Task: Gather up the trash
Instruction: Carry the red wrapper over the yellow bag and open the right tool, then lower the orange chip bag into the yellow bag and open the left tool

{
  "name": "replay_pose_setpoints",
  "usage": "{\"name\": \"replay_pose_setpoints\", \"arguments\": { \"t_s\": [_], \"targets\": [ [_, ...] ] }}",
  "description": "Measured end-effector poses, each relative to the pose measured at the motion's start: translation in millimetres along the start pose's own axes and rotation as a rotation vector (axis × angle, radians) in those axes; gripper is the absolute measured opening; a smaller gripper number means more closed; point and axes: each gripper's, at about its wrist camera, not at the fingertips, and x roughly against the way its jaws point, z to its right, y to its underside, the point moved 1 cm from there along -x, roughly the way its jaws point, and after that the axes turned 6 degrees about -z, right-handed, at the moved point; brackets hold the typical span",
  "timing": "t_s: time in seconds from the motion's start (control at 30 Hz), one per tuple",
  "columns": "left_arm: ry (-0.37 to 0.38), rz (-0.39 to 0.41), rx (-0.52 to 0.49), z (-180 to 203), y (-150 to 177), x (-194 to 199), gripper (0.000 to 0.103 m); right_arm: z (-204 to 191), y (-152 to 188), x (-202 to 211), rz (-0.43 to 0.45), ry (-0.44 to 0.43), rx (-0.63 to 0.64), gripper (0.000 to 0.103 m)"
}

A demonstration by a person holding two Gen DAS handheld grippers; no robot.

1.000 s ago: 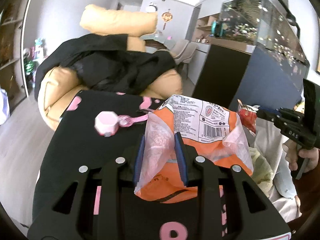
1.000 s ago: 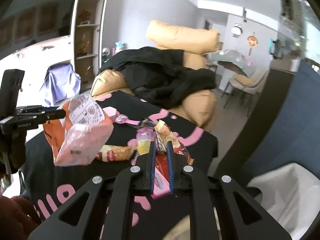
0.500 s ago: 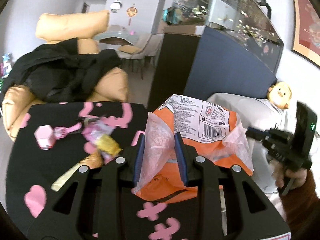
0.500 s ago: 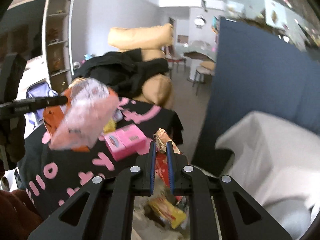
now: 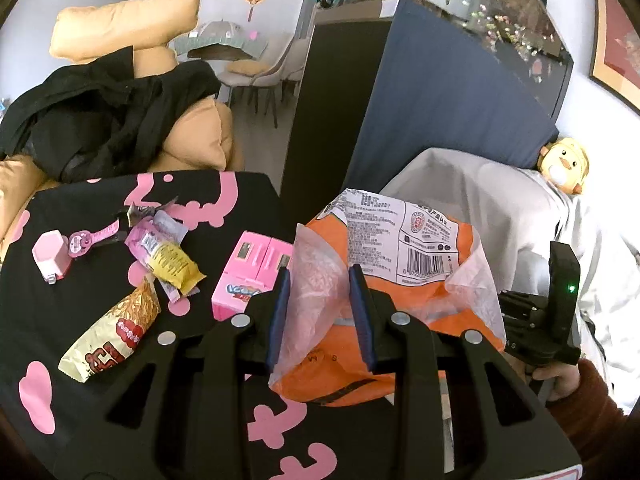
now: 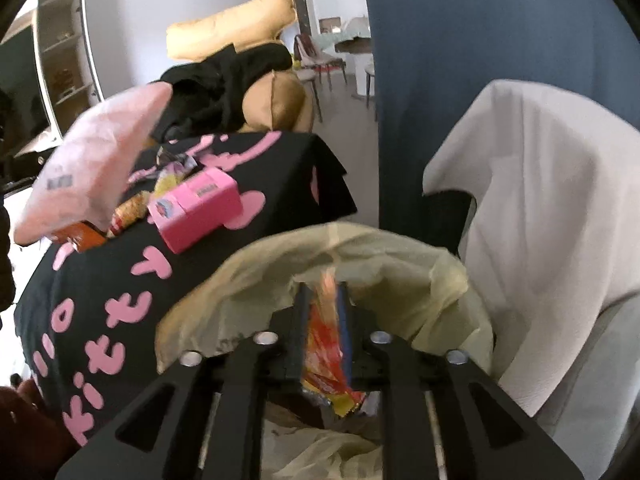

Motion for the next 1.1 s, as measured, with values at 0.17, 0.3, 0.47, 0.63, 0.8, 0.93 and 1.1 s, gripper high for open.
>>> {"name": "replay_pose_setpoints", "arguments": {
  "t_s": [0.17, 0.3, 0.47, 0.63, 0.8, 0.93, 1.1],
  "targets": [
    [0.002, -0.026, -0.008, 3, 5, -13, 0.029, 6, 4, 7, 0.028, -0.015, -0.018, 0.047],
    [0.02, -0.058, -0.028, 15, 10, -28, 0.029, 17, 3, 32, 0.081, 0.058, -0.028, 0.047],
    [0.051, -0.092, -0.084, 44, 13, -53, 0.029, 39, 7, 62, 0.132, 0.149, -0.073, 0.047],
    [0.065, -0.129, -0.17, 81, 19, -90, 0.029, 63, 12, 89, 0.172, 0.213, -0.12, 0.047],
    [0.085, -0.182, -0.215, 109, 27, -129, 0.029, 79, 17, 100, 0.188, 0.231, -0.162, 0.047],
    [0.136, -0.22, -0.217, 123, 37, -151, 0.04, 83, 18, 97, 0.185, 0.221, -0.17, 0.047],
    [0.155, -0.23, -0.154, 113, 35, -154, 0.053, 78, 18, 85, 0.17, 0.202, -0.154, 0.047]
  ]
}}
